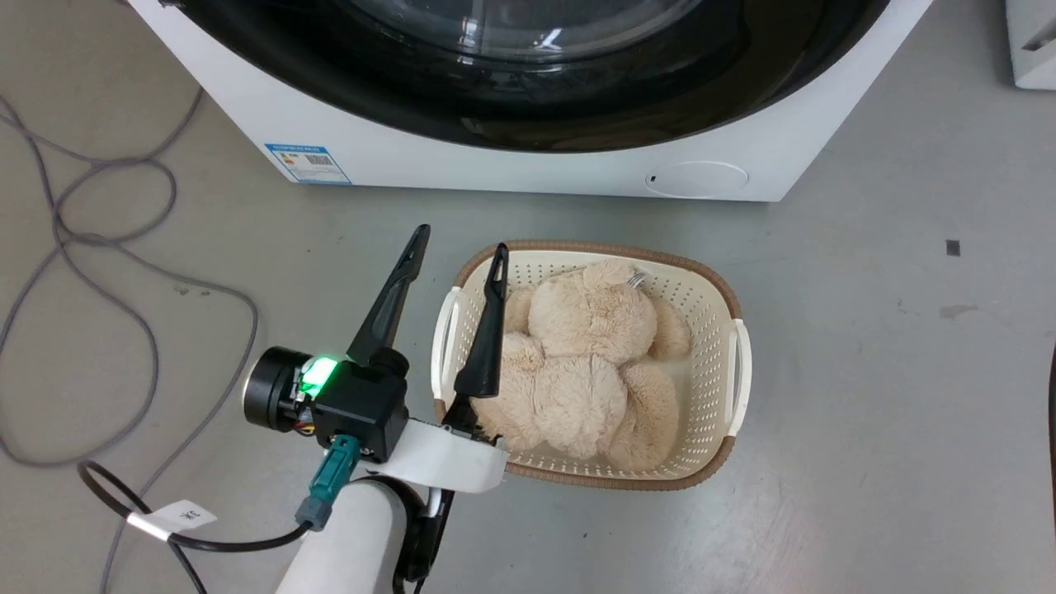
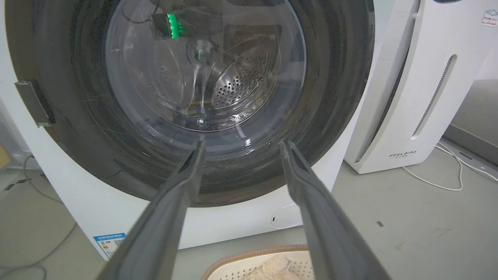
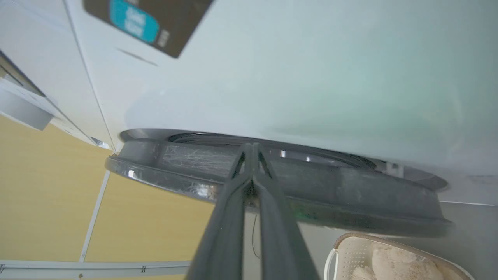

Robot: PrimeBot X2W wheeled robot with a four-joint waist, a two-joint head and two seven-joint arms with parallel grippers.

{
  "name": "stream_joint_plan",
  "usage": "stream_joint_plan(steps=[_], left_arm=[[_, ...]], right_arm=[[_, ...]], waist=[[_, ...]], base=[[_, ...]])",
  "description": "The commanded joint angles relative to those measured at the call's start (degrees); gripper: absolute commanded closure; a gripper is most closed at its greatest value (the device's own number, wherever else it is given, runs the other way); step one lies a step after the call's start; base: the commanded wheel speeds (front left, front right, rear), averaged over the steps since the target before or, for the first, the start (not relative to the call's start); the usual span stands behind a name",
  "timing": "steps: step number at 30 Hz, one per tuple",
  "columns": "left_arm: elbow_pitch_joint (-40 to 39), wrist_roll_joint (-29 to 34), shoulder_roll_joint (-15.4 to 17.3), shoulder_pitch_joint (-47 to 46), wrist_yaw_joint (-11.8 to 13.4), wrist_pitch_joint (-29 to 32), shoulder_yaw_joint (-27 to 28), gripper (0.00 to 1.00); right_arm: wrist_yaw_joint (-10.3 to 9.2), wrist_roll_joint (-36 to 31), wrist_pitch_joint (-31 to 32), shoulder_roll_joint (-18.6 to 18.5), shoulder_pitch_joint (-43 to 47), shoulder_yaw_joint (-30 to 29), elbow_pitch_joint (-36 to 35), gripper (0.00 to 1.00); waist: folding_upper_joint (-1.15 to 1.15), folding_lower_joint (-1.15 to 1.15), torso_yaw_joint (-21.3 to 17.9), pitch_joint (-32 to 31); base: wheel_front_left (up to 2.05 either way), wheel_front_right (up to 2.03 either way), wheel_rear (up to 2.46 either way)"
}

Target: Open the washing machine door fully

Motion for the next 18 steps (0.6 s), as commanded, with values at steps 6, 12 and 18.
stream_joint_plan(steps=[6, 12, 18], left_arm=[[0.32, -0.39, 0.13, -1.21, 0.33, -0.73, -0.47, 0.0], [0.33, -0.47, 0.07, -1.27, 0.44, -0.73, -0.64, 0.0], [0.44, -0.55, 0.02, -1.52, 0.43, -0.73, -0.81, 0.0]], right_arm=[[0.06, 1.49, 2.17, 1.41, -1.57, 3.75, 0.83, 1.0], [0.06, 0.98, 2.08, 2.17, 1.05, 4.37, 0.5, 1.0], [0.06, 1.27, 1.47, 3.15, 3.97, 4.41, 0.8, 1.0]], waist=[[0.0, -0.01, 0.05, 0.32], [0.0, -0.01, 0.14, 0.41], [0.0, -0.01, 0.38, 0.93]], base=[[0.0, 0.0, 0.0], [0.0, 0.0, 0.0], [0.0, 0.0, 0.0]])
